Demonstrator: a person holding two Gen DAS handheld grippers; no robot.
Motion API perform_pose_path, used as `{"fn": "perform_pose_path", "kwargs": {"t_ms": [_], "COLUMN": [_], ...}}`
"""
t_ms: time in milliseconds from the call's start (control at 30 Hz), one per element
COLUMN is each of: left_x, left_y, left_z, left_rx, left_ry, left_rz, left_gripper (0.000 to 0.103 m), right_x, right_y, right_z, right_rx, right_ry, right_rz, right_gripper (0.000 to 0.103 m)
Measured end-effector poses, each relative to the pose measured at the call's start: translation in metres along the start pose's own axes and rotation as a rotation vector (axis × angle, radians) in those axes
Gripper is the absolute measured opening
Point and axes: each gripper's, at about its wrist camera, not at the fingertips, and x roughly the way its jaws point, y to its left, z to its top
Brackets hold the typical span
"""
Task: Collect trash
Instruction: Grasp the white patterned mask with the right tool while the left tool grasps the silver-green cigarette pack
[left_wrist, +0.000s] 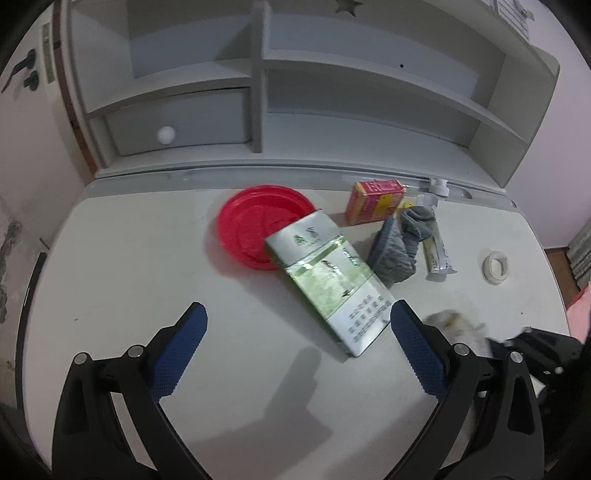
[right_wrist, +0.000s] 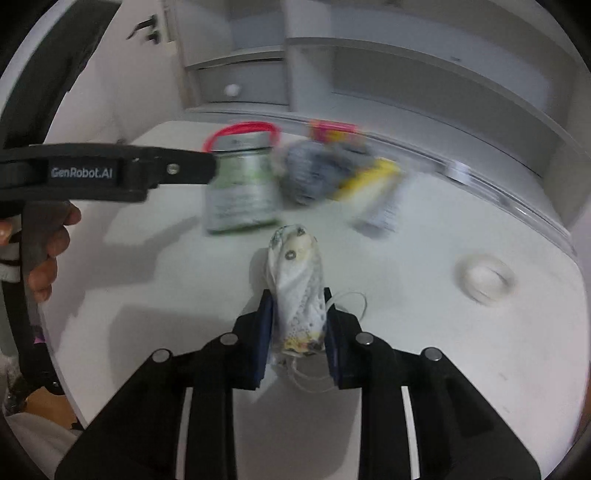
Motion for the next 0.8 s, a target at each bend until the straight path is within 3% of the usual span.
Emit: {"fn": "perform_pose_path", "kwargs": {"t_ms": [200,467,800], "left_x": [0.03,0.053,0.052], "left_y": [-0.02,-0.037,-0.019], "left_z": [0.007,0.01,0.002], "left_rx": [0.0,0.02,0.022], "left_ry": [0.04,0.055,0.084], "left_rz": [-0.02,0.036,0.092], "left_gripper": [0.096,0.096,0.096], "right_x": [-0.019,-0.027,-0.03], "right_y": [-0.04,-0.047,-0.053], "right_z": [-0.025,-0.039,-0.044], "right_rx": [0.121,0.142,0.166], "right_ry": [-0.01,-0.029,-0.056], "right_rz": [-0.054,-0.065,-0.035], "right_gripper": [0.026,0.026,0.026]}}
